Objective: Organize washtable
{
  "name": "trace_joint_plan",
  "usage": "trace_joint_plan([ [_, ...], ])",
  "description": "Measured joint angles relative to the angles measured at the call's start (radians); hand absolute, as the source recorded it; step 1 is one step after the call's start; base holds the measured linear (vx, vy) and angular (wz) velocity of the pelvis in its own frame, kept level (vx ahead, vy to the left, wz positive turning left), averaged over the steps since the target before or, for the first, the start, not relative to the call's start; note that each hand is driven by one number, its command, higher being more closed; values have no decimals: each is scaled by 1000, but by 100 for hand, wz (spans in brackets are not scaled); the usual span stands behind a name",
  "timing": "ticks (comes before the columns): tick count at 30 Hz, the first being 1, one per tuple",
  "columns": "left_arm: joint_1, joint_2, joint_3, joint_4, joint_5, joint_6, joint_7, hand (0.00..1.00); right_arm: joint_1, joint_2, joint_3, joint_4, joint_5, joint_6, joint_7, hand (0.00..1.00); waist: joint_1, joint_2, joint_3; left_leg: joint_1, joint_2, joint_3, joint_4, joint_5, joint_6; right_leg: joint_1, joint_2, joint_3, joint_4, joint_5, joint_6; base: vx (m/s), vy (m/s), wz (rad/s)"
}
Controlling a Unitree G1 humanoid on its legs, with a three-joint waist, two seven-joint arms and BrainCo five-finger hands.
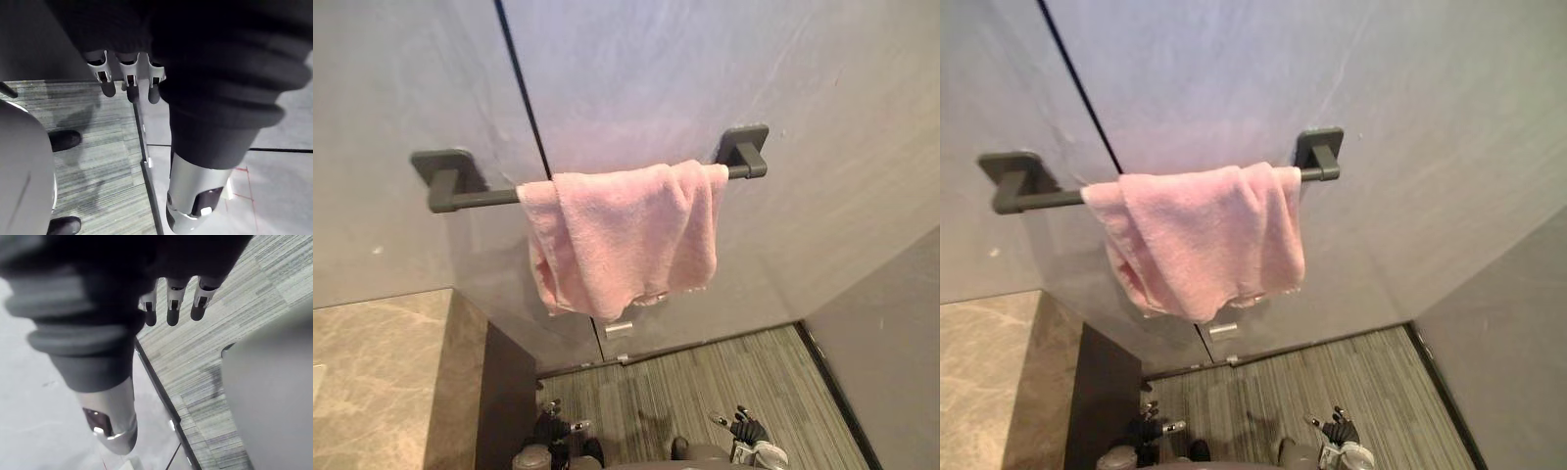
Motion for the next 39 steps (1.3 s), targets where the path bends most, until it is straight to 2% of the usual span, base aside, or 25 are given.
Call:
trace_joint_plan([
  [2, -1, 1, 0, 0, 0, -1, 1, 0, 2, -7, 0, -5, 2, 0, 1, 0, -6, 15, 8, -7, 5, -34, 25, -10, 2, -10, -11, -15, 50, -32, -14, 25, -76, 44],
  [3, -1, -3, 0, 1, -2, 0, 2, 0, 2, -8, 0, -8, 2, -1, 4, 0, -12, 17, 9, -9, 5, -67, 32, -10, 1, -26, -30, -36, 128, -61, -48, 56, -90, 87],
  [5, 2, 7, 3, 4, -12, 0, 4, 0, 2, -10, 0, -8, 2, -1, 13, 0, -16, 15, 8, -33, 13, -133, 80, -27, -25, -42, -83, -18, 238, -95, -61, 30, -149, 97],
  [6, 2, 15, 6, 3, -24, -1, 5, 0, 2, -11, 3, -8, 1, 0, 16, 0, -11, 16, 5, -61, 31, -174, 120, -40, -48, -39, -96, 43, 261, -96, -55, -7, -300, 83],
  [8, 3, 30, 20, 1, -46, -2, 10, 0, 1, -6, 37, -2, 0, 2, 16, 0, 10, 4, -8, -108, 60, -221, 151, -39, -96, -29, -92, 128, 195, -95, 39, -32, -405, 75],
  [9, 4, 33, 26, 2, -60, -2, 23, 0, -6, -5, 50, 2, 3, 3, 15, 0, 11, -11, -20, -137, 87, -257, 130, -9, -137, -2, -72, 100, 141, -157, 49, -64, -494, 73],
  [10, -1, 12, 40, 2, -72, -2, 28, 0, -27, -17, 61, 3, 5, 5, 14, 0, 16, 33, -1, -149, 130, -271, 88, 52, -145, -6, -29, 56, 144, -164, 29, -87, -475, 87],
  [11, -2, -2, 38, 1, -77, -2, 28, 0, -33, -28, 65, 4, 9, 5, 11, 0, 6, 46, 4, -160, 137, -270, 71, 91, -133, -6, -21, 30, 146, -162, 25, -163, -457, 130],
  [12, -2, -31, 26, -4, -84, -4, 29, 0, -27, -51, 63, 5, 23, 7, 8, 0, -13, 66, -3, -197, 137, -267, 13, 228, -93, -7, -17, -58, 135, -152, 9, -188, -373, 171],
  [13, -4, -37, 15, -10, -90, -6, 30, 0, -27, -64, 66, 8, 22, 7, -4, 0, -22, 65, 0, -217, 133, -225, -21, 293, -52, 0, -17, -128, 98, -134, -31, -153, -296, 162],
  [14, -10, -38, 14, -10, -92, -6, 30, 0, -30, -70, 67, 17, 22, 7, -8, 0, -20, 70, 1, -218, 132, -194, -11, 283, -62, 3, -15, -147, 86, -125, -47, -129, -252, 104],
  [15, -8, -42, 14, -9, -97, -2, 29, 0, -45, -82, 70, 27, 22, 7, -12, 0, -2, 75, 0, -206, 114, -131, 30, 247, -104, 13, -14, -182, 54, -102, -85, -89, -180, 51],
  [16, -4, -44, 14, -10, -98, -2, 29, 0, -48, -85, 71, 27, 22, 7, -14, 0, 3, 74, 0, -198, 100, -115, 54, 223, -115, 16, -17, -197, 41, -93, -98, -146, -251, 66],
  [18, -12, -44, 13, -12, -96, -6, 25, 0, -53, -83, 72, 26, 20, 9, -18, 0, 4, 68, 3, -201, 71, -51, 210, 83, -62, 20, -33, -286, 19, -71, -127, -169, -158, 100],
  [20, -17, -50, 11, -10, -88, -3, 21, 0, -43, -82, 67, 26, 17, 12, -19, 0, -1, 67, 3, -169, 78, 84, 342, -32, -21, 47, -48, -383, -3, -57, -130, -169, -62, 129],
  [23, -18, -59, -14, -10, -75, 0, 15, 0, -28, -72, 45, 25, 10, 12, -24, 0, -16, 66, -4, -71, 82, 224, 352, -111, -10, 74, -79, -525, -16, -43, -113, -134, 72, 154],
  [25, -21, -64, -42, -10, -73, 1, 0, 0, -26, -63, 21, 18, 10, 12, -25, 0, -30, 81, -13, -54, 82, 279, 282, -117, -15, 81, -96, -617, -12, -31, -94, -117, 142, 157],
  [27, -21, -58, -58, -12, -65, 2, -1, 0, -16, -42, -4, 18, 11, 14, -25, 0, -22, 66, -20, -55, 56, 303, 194, -104, 0, 96, -98, -675, -34, -12, -71, -108, 169, 132],
  [28, -15, -42, -75, -11, -59, 7, -1, 0, -11, -14, -5, 13, 11, 14, -23, 0, -23, 57, -30, -50, 26, 286, 121, -70, 18, 111, -102, -724, -64, 5, -59, -109, 169, 123],
  [30, -7, -21, -85, -8, -36, 16, -1, 0, -10, 4, -8, -6, 10, 12, -23, 0, -24, 37, -43, -47, -10, 237, 50, -15, 22, 124, -105, -760, -90, 32, -57, -104, 113, 95],
  [35, 12, -11, -87, 4, -18, 17, -2, 0, -22, 5, 0, -6, 9, 11, -24, 0, -24, 41, -39, -11, -51, 131, -88, 73, 46, 154, -100, -762, -104, 57, -56, -138, 30, 63],
  [36, 10, -14, -86, 8, -17, 16, -2, 0, -27, 0, 0, -7, 10, 10, -24, 0, -25, 53, -31, -28, -48, 92, -92, 75, 52, 144, -86, -678, -91, 58, -72, -210, -2, 77],
  [37, 7, -14, -87, 9, -16, 17, -2, 0, -31, -6, 2, -7, 11, 10, -24, 0, -31, 67, -23, -42, -43, 52, -92, 77, 59, 124, -53, -500, -86, 42, -115, -184, 3, 86],
  [38, 6, -11, -87, 9, -15, 18, -2, 0, -28, -6, 3, -6, 13, 10, -24, 0, -33, 61, -24, -45, -46, 36, -93, 77, 62, 119, -35, -409, -101, 27, -126, -121, -9, 96],
  [39, 4, -5, -80, 8, -16, 17, -1, 0, -21, -4, 14, -4, 13, 10, -24, 0, -33, 41, -23, -59, -59, 23, -93, 80, 62, 128, -21, -314, -138, 8, -115, -70, -41, 85],
])
